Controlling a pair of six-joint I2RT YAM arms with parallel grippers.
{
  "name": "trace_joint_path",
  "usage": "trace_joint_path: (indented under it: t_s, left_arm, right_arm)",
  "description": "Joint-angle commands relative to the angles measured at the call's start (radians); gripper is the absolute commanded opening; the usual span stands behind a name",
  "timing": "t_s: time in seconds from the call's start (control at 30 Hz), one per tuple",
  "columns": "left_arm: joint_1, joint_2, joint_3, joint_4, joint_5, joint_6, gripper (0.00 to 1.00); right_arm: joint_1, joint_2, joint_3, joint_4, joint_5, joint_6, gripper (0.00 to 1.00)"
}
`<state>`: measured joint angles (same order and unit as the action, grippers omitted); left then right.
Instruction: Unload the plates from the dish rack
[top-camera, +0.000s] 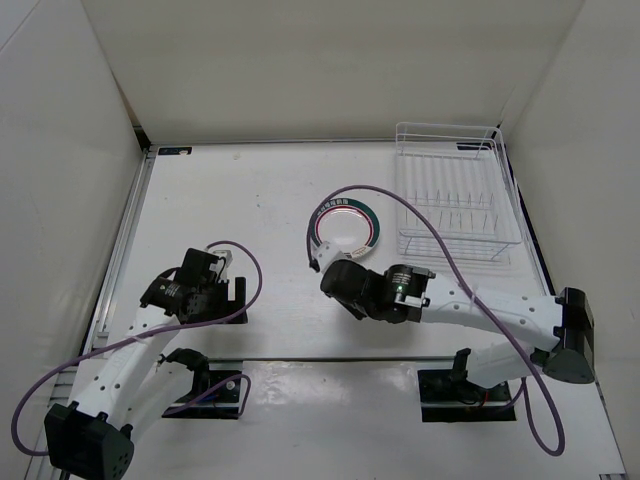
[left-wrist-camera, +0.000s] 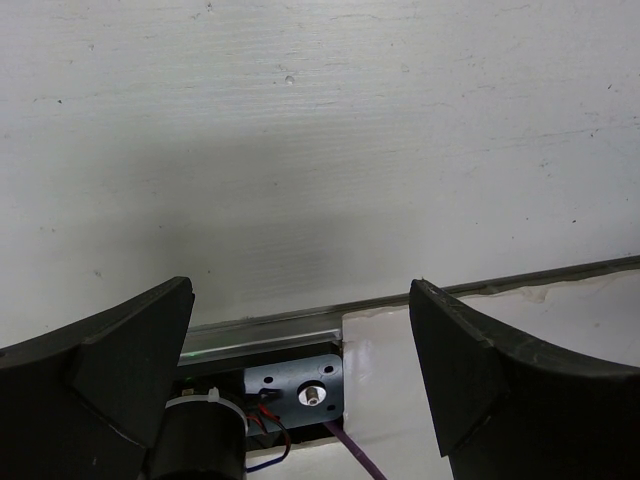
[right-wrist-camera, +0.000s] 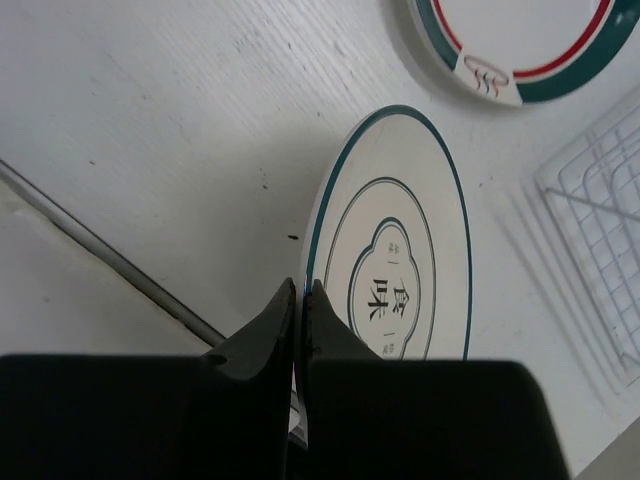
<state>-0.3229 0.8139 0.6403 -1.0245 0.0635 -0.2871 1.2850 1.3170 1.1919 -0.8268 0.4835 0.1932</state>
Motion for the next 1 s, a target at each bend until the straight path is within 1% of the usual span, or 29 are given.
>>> trace_joint_path:
  t_s: [0.0, 0.1, 0.2, 0.3, 0.4, 0.57, 0.6, 0.7, 0.8, 0.97]
  left_arm:
    - [0.001, -0.012, 0.021, -0.002, -0.004, -0.001, 1.0]
    - [0.001, -0.016, 0.021, -0.003, -0.001, 0.0, 1.0]
    - [-0.001, -0.021, 0.019, 0.001, -0.001, 0.0, 1.0]
    - [0.001, -0.019, 0.019, -0.002, -0.001, 0.0, 1.0]
    - [-0.001, -0.015, 0.019, 0.0, 0.002, 0.0, 1.0]
    - [0.001, -0.01, 0.021, -0.002, 0.001, 0.003, 1.0]
    - [0.001, -0.013, 0.021, -0.002, -0.001, 0.0, 1.0]
    - [0.001, -0.018, 0.019, 0.0, -0.001, 0.0, 1.0]
    - [0.001, -0.016, 0.021, 0.0, -0.001, 0.0, 1.0]
    - [-0.002, -0.012, 0.019, 0.001, 0.007, 0.002, 1.0]
  right_arm:
    - [0.022, -0.042, -0.072, 0.061, 0.095, 0.081, 0.0]
    - [0.042, -0.051, -0.153, 0.077, 0.104, 0.147, 0.0]
    - [0.066, -0.052, -0.262, 0.178, 0.118, 0.176, 0.0]
    - [0.095, -0.023, -0.299, 0.239, 0.161, 0.195, 0.0]
    - [0.12, 0.02, -0.295, 0.264, 0.214, 0.206, 0.0]
    - [0.135, 0.111, -0.243, 0.258, 0.228, 0.224, 0.0]
    - [0.139, 0.126, -0.227, 0.25, 0.243, 0.262, 0.0]
    - [0.148, 0.182, -0.212, 0.23, 0.253, 0.307, 0.0]
    - [0.155, 0.22, -0.222, 0.221, 0.276, 0.344, 0.0]
    - [0.154, 0.261, -0.253, 0.258, 0.296, 0.367, 0.0]
